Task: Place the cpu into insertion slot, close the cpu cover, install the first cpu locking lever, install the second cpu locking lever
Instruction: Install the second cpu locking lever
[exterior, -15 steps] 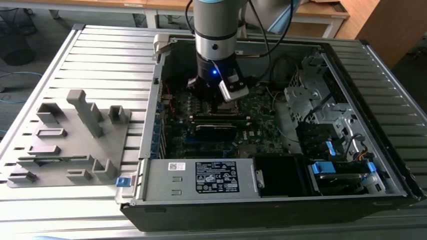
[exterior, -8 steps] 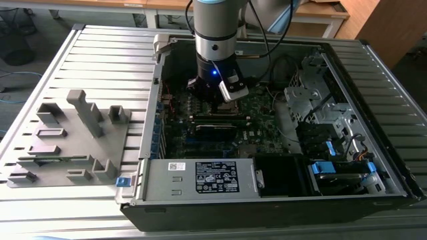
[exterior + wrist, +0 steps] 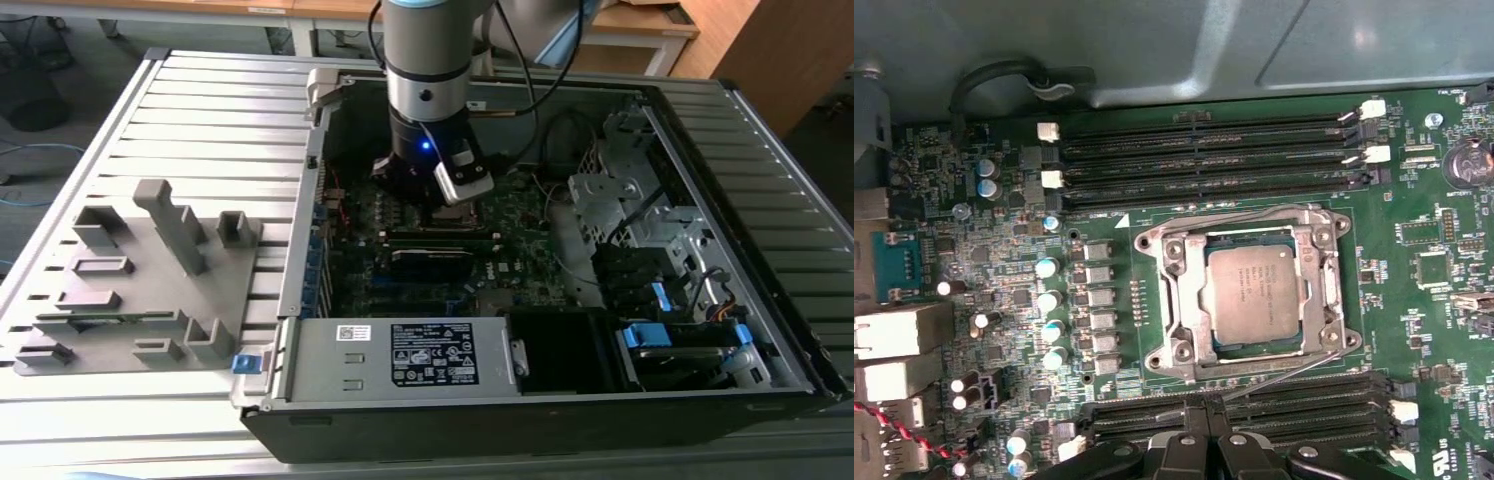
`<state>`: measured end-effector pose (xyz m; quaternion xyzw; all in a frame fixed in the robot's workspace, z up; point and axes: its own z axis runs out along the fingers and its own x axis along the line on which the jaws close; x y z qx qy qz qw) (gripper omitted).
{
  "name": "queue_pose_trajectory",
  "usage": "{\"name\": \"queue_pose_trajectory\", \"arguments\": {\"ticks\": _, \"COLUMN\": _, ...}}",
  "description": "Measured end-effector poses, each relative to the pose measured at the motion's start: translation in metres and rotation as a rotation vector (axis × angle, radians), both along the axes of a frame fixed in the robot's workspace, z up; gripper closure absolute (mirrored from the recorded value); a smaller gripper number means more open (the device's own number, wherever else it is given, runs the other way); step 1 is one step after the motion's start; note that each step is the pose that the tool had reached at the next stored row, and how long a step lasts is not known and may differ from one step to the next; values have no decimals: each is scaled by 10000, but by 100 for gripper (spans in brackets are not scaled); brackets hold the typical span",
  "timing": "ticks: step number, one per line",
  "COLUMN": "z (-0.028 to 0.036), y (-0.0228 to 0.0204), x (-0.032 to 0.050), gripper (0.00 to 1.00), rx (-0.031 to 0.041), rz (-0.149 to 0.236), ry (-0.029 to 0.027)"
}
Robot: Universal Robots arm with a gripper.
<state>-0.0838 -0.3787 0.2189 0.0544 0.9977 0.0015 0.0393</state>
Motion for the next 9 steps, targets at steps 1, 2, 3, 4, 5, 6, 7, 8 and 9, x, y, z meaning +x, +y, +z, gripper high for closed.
{"name": "queue_pose_trajectory", "arguments": {"ticks": 1, "z": -3, "y": 0, "x": -8, "gripper": 90, "rx": 1, "rz": 0, "ry": -2}}
{"name": "queue_pose_trajectory", "arguments": {"ticks": 2, "z": -4, "y": 0, "x": -11, "gripper": 90, "rx": 0, "rz": 1, "ry": -1}}
{"name": "queue_pose_trajectory", "arguments": {"ticks": 3, "z": -4, "y": 0, "x": -12, "gripper": 90, "rx": -2, "rz": 1, "ry": 0}}
{"name": "queue_pose_trajectory", "arguments": {"ticks": 4, "z": -6, "y": 2, "x": -12, "gripper": 90, "rx": -1, "rz": 2, "ry": 0}}
{"name": "queue_pose_trajectory", "arguments": {"ticks": 5, "z": -7, "y": 5, "x": -13, "gripper": 90, "rx": 0, "rz": 1, "ry": -1}}
{"name": "queue_pose_trajectory", "arguments": {"ticks": 6, "z": -7, "y": 9, "x": -13, "gripper": 90, "rx": -1, "rz": 0, "ry": -1}}
{"name": "queue_pose_trajectory", "arguments": {"ticks": 7, "z": -8, "y": 14, "x": -13, "gripper": 90, "rx": -1, "rz": 0, "ry": 0}}
{"name": "queue_pose_trajectory", "arguments": {"ticks": 8, "z": -8, "y": 20, "x": -13, "gripper": 90, "rx": -2, "rz": 0, "ry": 0}}
{"name": "queue_pose_trajectory", "arguments": {"ticks": 9, "z": -10, "y": 26, "x": -13, "gripper": 90, "rx": -1, "rz": 1, "ry": 0}}
